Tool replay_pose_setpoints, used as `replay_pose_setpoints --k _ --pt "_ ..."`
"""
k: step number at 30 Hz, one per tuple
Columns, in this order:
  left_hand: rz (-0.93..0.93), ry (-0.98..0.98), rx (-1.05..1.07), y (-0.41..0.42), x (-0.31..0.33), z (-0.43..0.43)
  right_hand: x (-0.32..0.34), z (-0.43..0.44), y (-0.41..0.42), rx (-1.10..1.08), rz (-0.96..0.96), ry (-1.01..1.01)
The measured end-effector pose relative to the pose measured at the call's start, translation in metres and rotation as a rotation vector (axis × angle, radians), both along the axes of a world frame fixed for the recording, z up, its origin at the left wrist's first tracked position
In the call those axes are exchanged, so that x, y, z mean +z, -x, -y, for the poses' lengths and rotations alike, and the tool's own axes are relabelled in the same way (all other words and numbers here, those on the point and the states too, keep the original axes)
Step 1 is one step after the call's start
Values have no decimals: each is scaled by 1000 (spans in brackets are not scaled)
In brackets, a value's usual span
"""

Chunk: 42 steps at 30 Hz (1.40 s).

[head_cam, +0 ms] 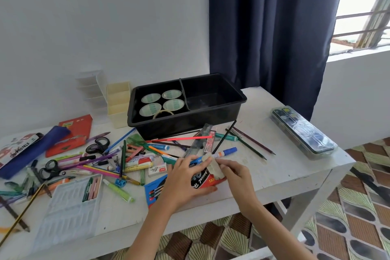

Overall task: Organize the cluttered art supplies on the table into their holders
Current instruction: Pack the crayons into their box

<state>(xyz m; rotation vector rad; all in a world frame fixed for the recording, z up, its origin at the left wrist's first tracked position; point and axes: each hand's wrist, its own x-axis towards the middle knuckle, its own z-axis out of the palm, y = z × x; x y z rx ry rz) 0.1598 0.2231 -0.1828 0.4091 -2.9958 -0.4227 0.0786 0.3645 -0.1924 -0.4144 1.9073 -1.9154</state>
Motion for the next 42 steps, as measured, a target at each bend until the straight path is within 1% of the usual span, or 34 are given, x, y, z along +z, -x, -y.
replay_pose_setpoints --k 2,6,10,12,14,17,20,21,24,25,28,32,35,37,39,40,42 --pt "-94 -10 41 5 1 -3 8 -1 2 26 -15 44" --pt "-447 -210 141 17 9 -15 26 1 8 82 -289 -31" --pt "-752 -331 212 33 25 -29 55 9 21 -21 -452 -34" --pt "-849 -375 228 41 30 -29 70 12 28 -46 -580 -56" --pt "-893 -419 225 44 32 -27 83 14 34 -49 -700 -111" --pt "-923 -558 202 41 38 -21 94 14 42 25 -764 -207" --pt "-905 -669 119 35 50 -12 98 11 46 82 -761 -209" --pt "-881 -672 82 33 54 -8 100 10 46 99 -762 -196" --pt "-776 -586 8 31 65 1 103 9 45 134 -777 -176" --pt "-762 -584 -5 31 67 2 103 9 45 133 -754 -170" --pt "-773 -612 -2 32 72 1 107 11 40 126 -589 -167" --pt "-793 -724 62 33 72 -3 109 16 33 75 -520 -182" --pt "-818 -793 56 30 72 -3 110 18 32 66 -448 -161" --pt "-766 -755 27 28 72 -2 113 18 32 62 -416 -164" --pt "-697 -632 19 26 73 -1 116 19 33 67 -409 -190" --pt "-688 -573 19 26 73 -1 117 19 33 69 -414 -215" --pt "-699 -513 24 25 72 0 120 21 32 79 -420 -261"
